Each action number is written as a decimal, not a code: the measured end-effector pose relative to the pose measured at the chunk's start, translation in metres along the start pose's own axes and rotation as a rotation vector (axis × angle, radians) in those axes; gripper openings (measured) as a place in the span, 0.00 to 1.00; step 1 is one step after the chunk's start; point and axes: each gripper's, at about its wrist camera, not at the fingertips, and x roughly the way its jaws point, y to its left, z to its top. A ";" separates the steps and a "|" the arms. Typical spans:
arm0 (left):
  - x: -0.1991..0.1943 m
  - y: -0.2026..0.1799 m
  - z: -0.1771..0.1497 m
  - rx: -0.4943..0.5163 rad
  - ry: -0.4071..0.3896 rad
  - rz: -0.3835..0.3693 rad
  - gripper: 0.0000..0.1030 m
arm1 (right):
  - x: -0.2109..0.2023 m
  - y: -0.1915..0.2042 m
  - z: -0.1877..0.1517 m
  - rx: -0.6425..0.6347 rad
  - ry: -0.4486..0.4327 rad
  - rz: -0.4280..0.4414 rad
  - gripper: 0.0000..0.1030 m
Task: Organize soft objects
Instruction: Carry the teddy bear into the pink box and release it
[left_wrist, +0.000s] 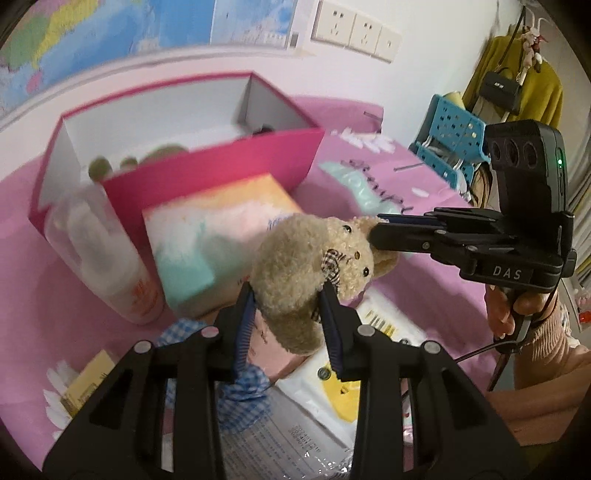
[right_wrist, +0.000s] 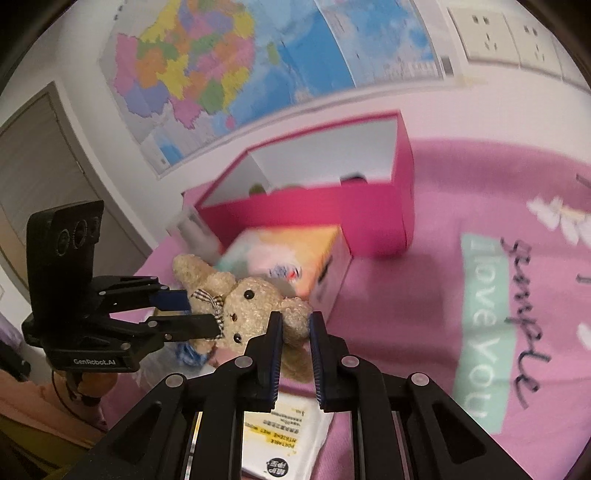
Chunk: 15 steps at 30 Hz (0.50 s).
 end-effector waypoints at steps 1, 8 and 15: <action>-0.004 0.000 0.004 0.004 -0.014 -0.002 0.36 | -0.004 0.002 0.004 -0.010 -0.011 -0.004 0.14; -0.016 0.003 0.026 0.014 -0.069 0.014 0.36 | -0.014 0.016 0.027 -0.073 -0.057 -0.045 0.14; -0.012 0.014 0.044 -0.004 -0.090 0.040 0.36 | -0.010 0.025 0.049 -0.132 -0.082 -0.088 0.14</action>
